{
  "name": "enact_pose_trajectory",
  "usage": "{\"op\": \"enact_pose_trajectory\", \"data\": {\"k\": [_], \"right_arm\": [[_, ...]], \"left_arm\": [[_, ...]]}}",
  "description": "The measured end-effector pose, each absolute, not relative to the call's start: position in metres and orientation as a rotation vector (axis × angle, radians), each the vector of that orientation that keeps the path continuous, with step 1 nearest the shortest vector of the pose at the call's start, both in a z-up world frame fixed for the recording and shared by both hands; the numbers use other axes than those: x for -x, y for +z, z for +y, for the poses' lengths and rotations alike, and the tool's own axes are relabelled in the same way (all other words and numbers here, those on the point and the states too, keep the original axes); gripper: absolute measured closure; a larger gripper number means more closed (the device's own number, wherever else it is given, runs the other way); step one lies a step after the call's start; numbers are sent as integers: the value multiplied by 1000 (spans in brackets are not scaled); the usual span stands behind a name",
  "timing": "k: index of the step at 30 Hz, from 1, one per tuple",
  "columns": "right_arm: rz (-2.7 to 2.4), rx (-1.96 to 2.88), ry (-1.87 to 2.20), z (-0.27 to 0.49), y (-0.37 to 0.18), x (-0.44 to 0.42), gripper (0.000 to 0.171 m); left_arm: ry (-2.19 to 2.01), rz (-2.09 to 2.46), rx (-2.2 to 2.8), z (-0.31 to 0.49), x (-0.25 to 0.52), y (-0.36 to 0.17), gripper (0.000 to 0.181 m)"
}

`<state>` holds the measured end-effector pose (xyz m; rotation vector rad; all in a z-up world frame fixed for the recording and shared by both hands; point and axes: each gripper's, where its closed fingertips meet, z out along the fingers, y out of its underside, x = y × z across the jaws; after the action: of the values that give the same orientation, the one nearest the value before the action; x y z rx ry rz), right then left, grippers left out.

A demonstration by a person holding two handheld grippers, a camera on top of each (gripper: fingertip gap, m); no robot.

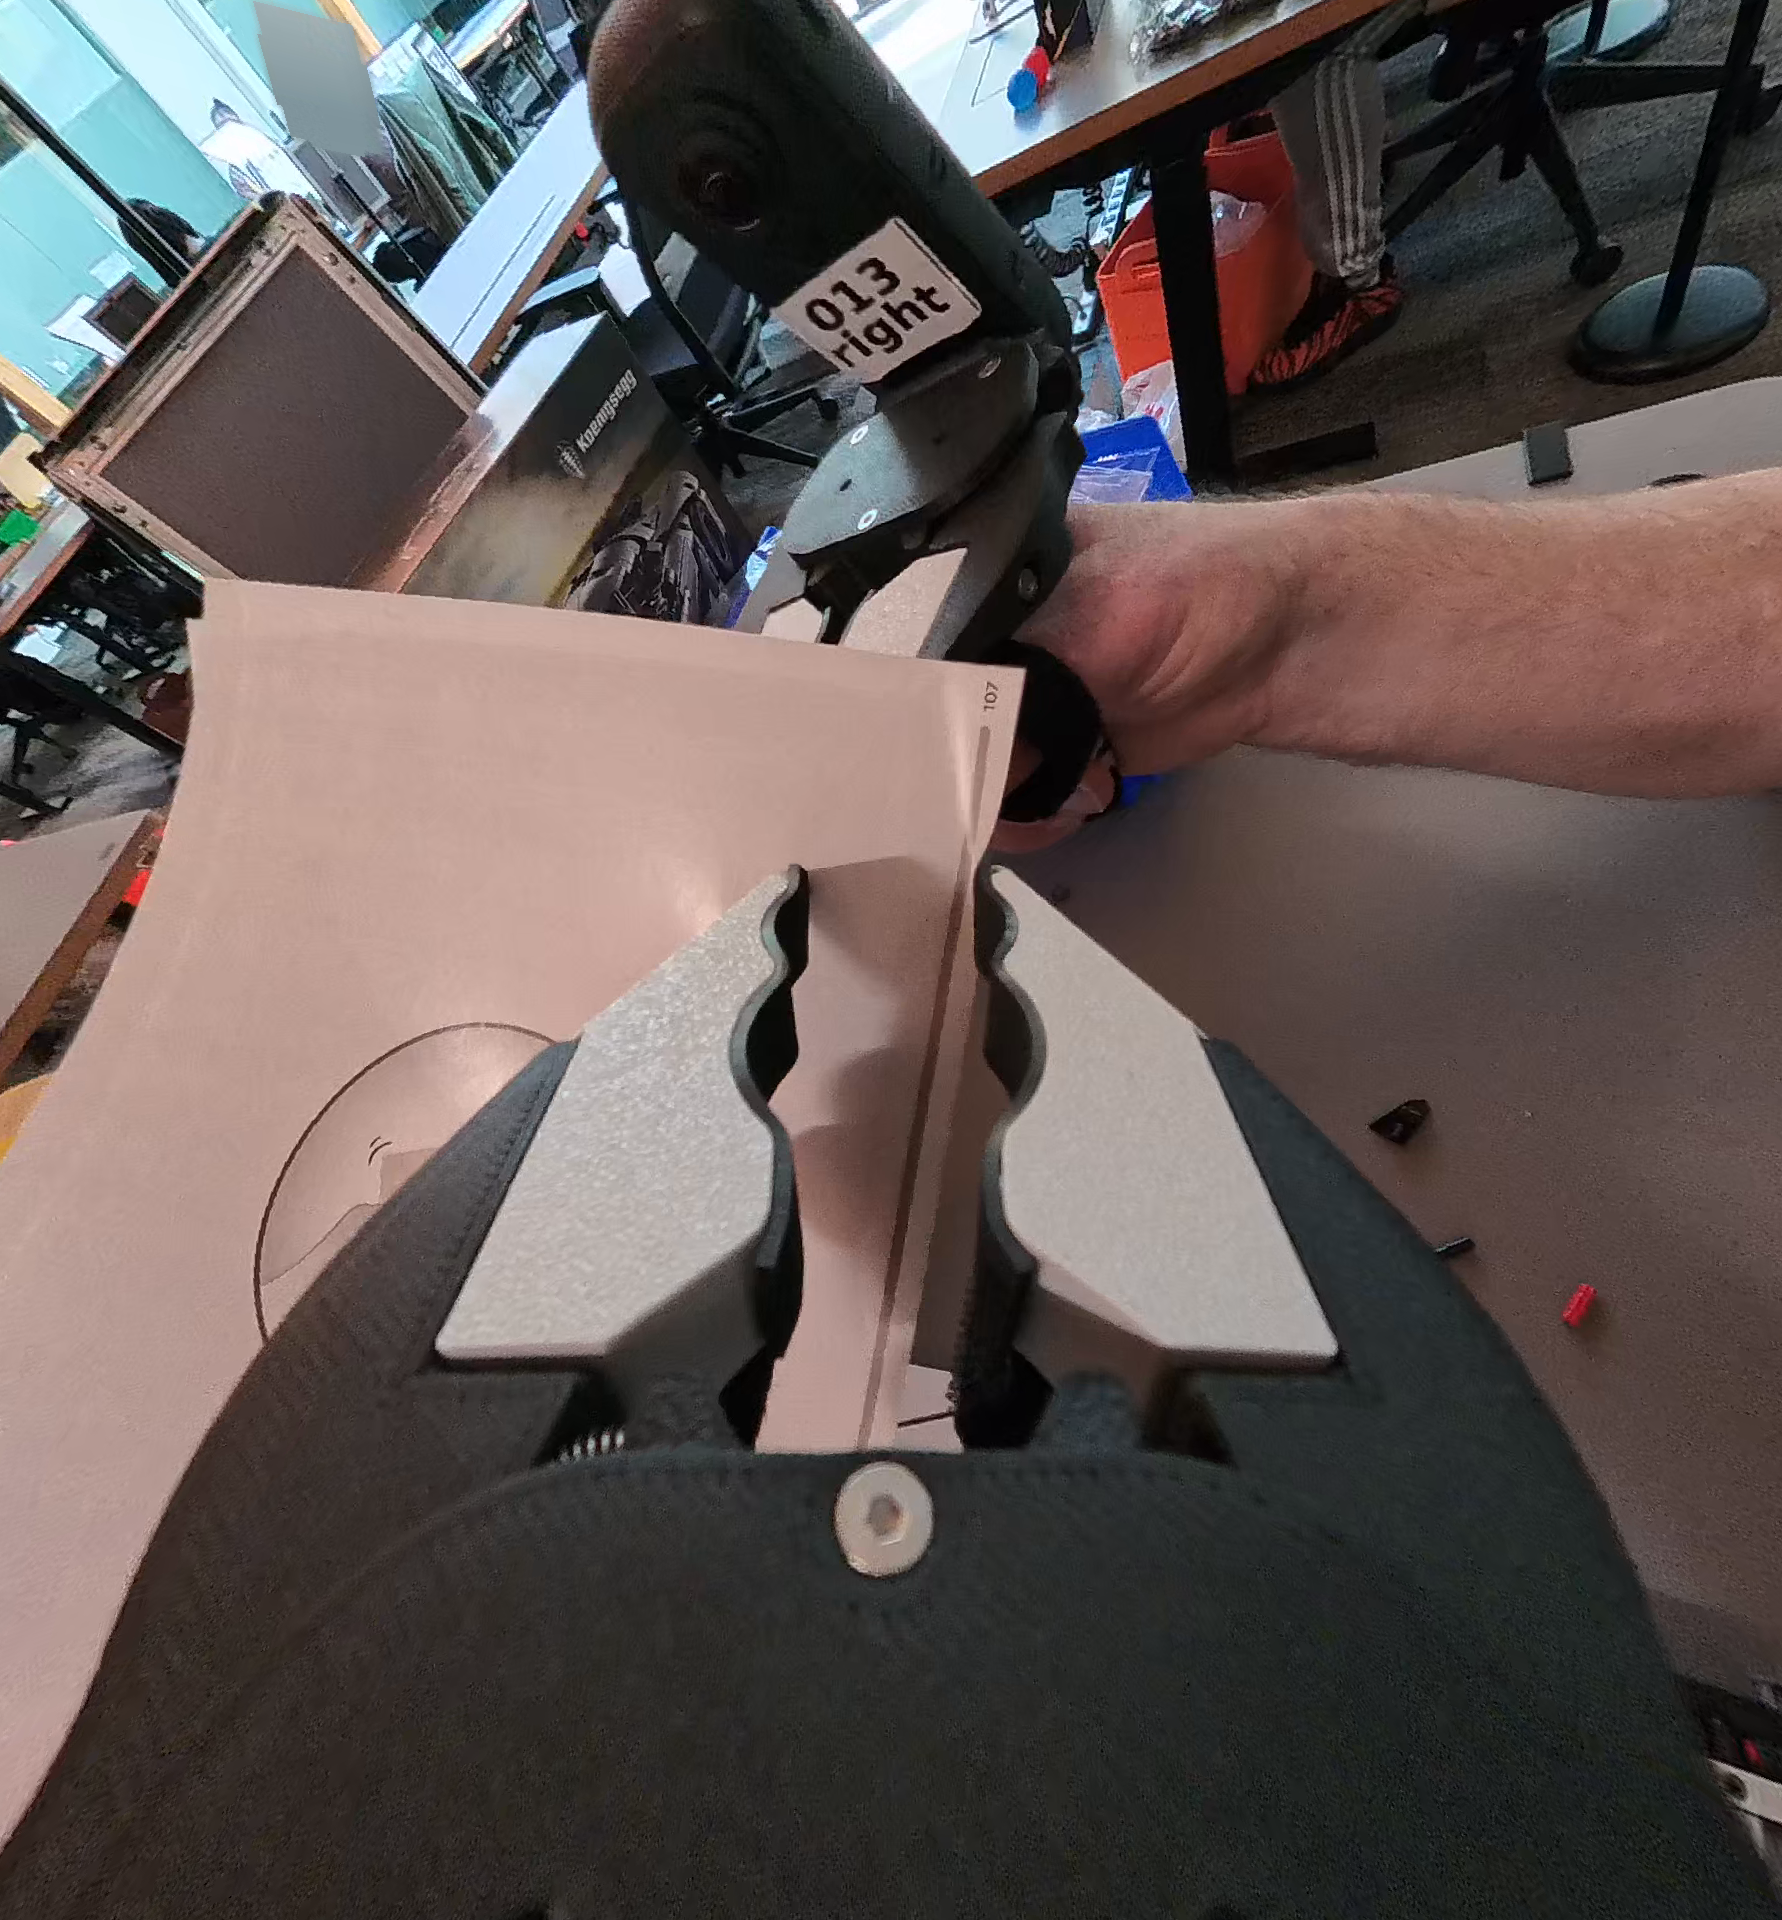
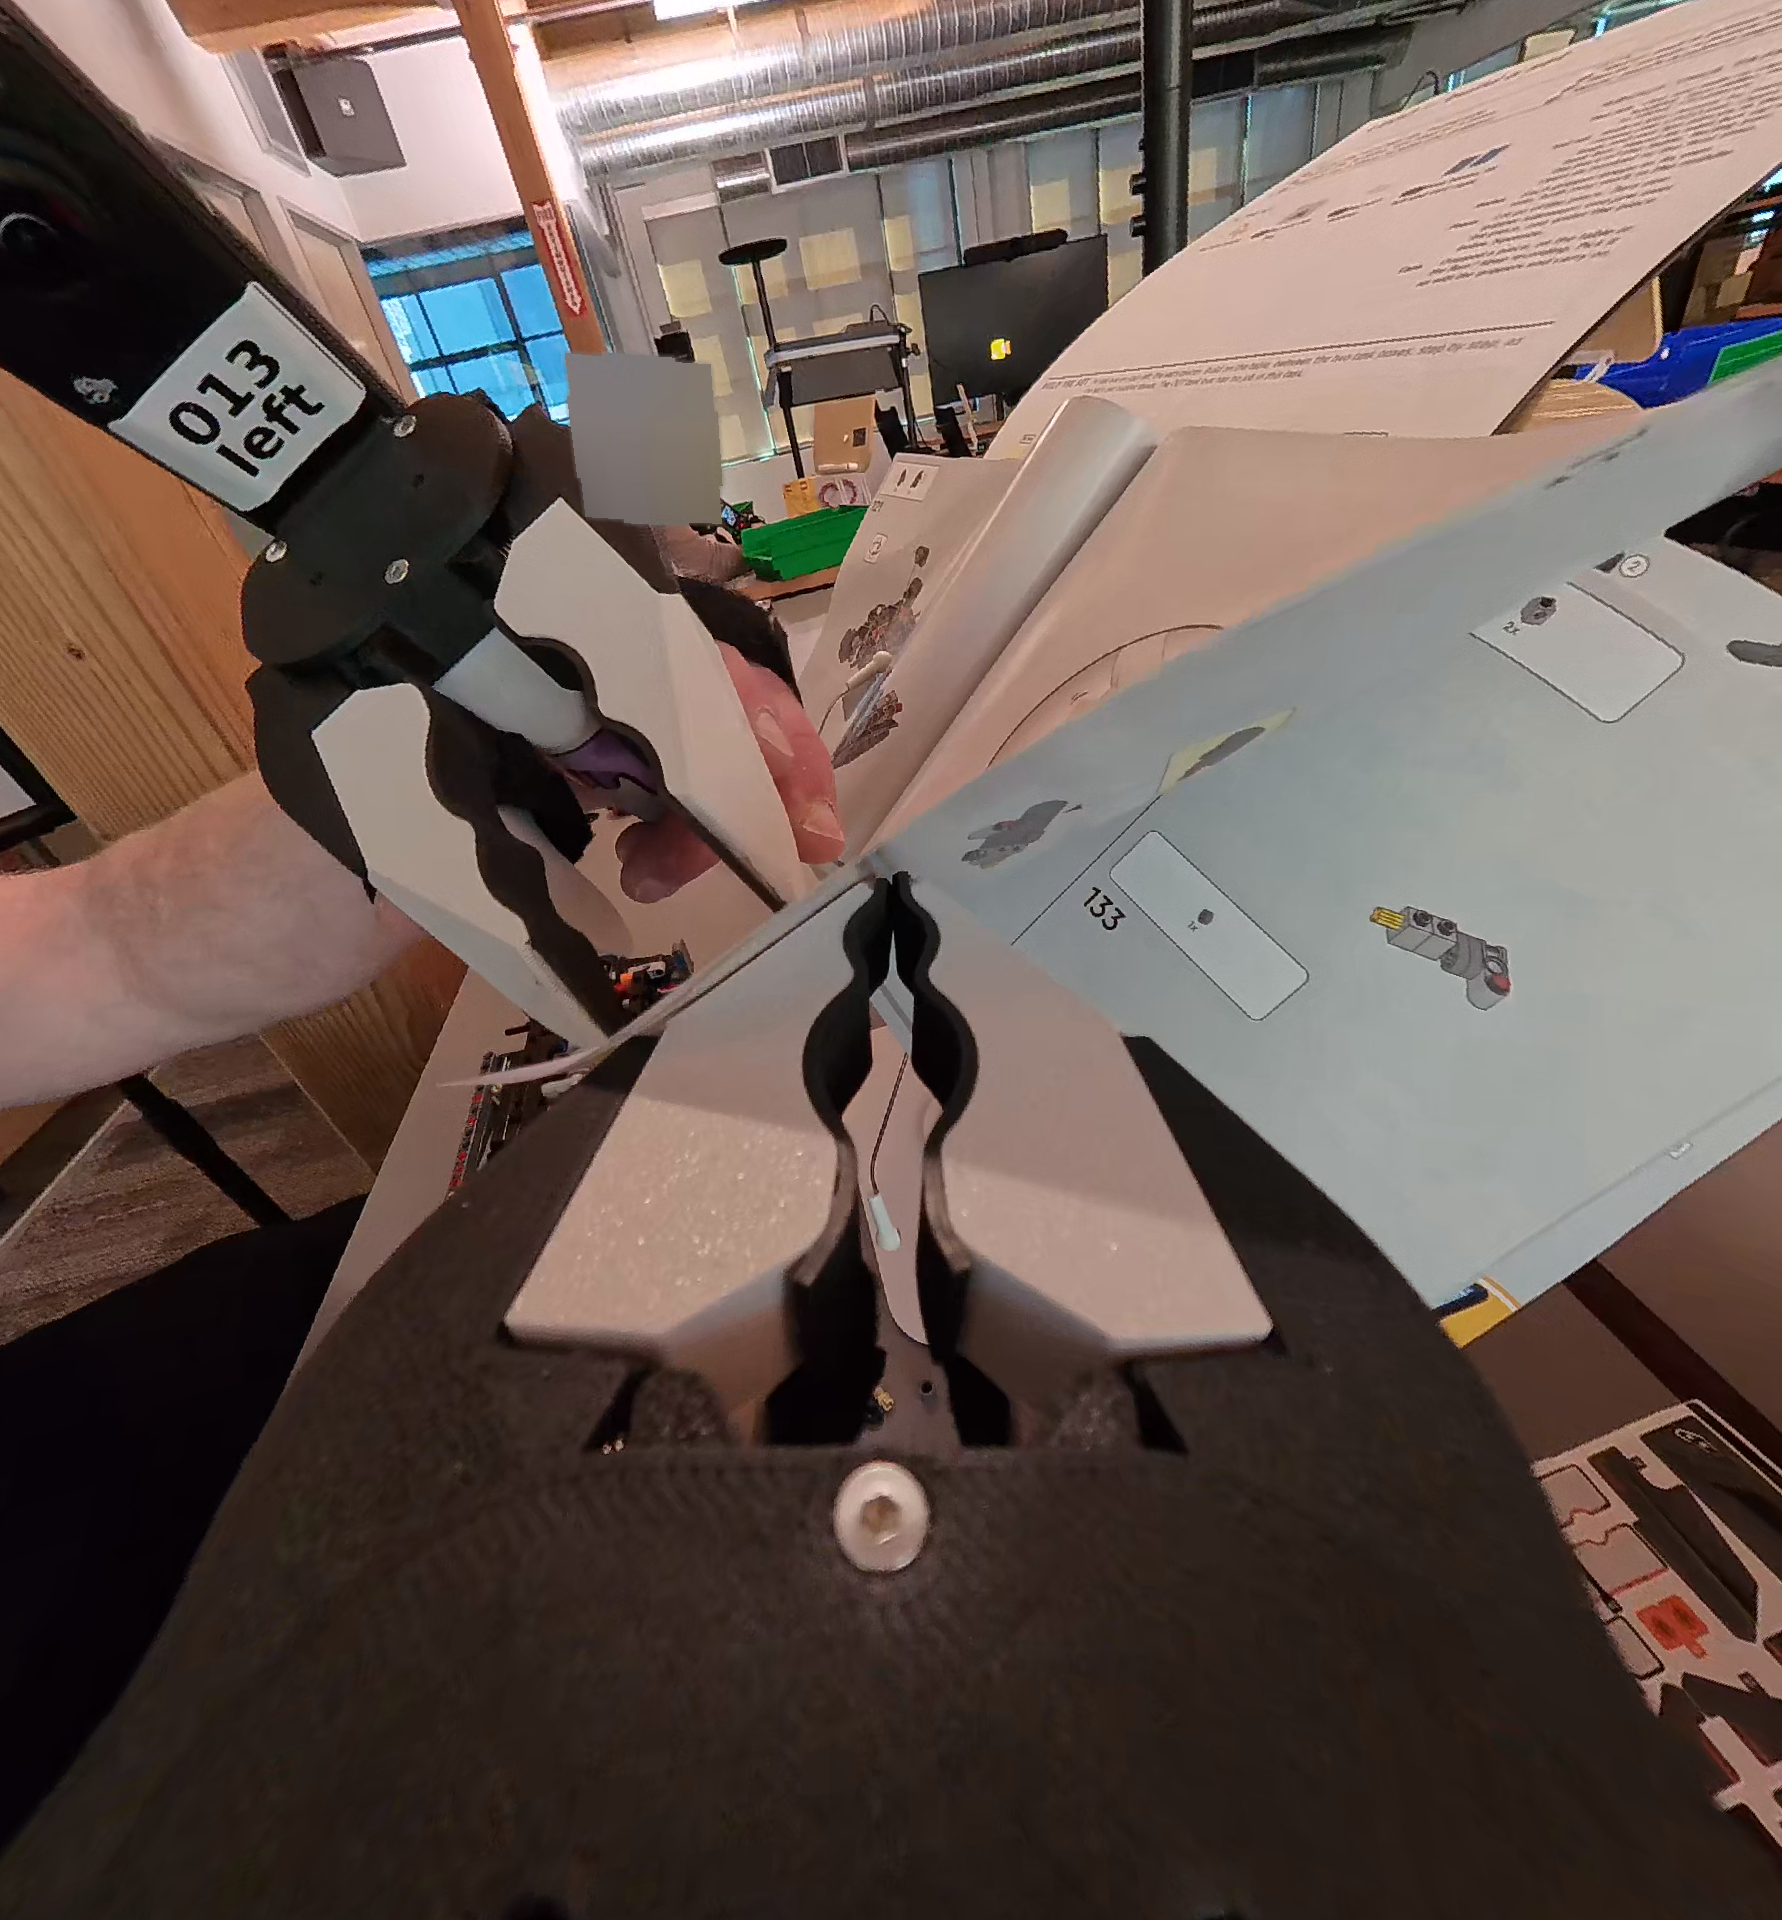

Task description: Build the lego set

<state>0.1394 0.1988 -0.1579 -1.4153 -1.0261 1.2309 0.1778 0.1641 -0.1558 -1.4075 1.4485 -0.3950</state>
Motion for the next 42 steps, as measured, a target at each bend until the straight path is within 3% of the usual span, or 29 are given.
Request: {"op": "enact_pose_trajectory", "data": {"k": [21, 42], "right_arm": [[-1018, 1426, 1254, 202, -162, -139, 171], [-1005, 1436, 1261, 205, -163, -139, 171]], "left_arm": [[-550, 1520, 1476, 165, -179, -157, 152], [-440, 1635, 1532, 168, -178, -160, 152]]}}
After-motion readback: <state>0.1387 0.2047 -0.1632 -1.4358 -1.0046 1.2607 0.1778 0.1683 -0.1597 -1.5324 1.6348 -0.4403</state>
